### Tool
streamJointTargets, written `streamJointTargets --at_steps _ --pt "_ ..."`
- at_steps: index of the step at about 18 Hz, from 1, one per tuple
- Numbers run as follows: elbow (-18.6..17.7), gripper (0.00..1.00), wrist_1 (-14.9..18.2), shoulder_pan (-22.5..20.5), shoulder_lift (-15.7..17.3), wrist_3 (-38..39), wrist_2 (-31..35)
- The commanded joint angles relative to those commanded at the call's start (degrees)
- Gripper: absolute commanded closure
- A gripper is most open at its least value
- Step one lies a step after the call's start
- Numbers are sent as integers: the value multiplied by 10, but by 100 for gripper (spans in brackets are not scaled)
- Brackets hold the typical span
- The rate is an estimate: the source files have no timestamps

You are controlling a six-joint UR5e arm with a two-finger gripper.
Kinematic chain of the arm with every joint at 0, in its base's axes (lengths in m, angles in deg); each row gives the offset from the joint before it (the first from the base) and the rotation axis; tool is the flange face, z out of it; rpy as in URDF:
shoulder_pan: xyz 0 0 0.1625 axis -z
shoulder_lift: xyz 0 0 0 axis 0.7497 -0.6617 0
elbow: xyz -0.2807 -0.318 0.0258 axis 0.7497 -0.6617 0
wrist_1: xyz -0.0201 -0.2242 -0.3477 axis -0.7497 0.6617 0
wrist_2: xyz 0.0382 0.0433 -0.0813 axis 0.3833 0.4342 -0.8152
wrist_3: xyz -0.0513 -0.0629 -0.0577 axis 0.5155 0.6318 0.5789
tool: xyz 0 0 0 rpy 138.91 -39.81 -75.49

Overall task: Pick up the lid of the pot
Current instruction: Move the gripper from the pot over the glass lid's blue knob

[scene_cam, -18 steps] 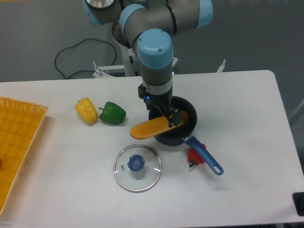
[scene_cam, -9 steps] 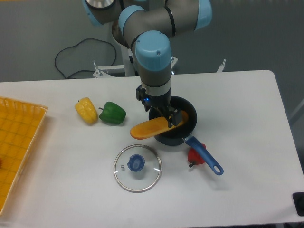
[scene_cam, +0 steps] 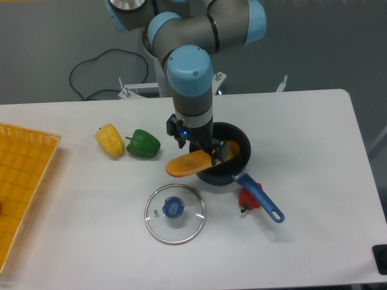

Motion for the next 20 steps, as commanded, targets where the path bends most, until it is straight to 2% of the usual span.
streamJointTargets --at_steps 2,9,20 --pt "6 0 -12 10 -9 35 0" --pt "8 0 -44 19 -27 50 0" --pt "38 0 -44 53 -80 92 -1"
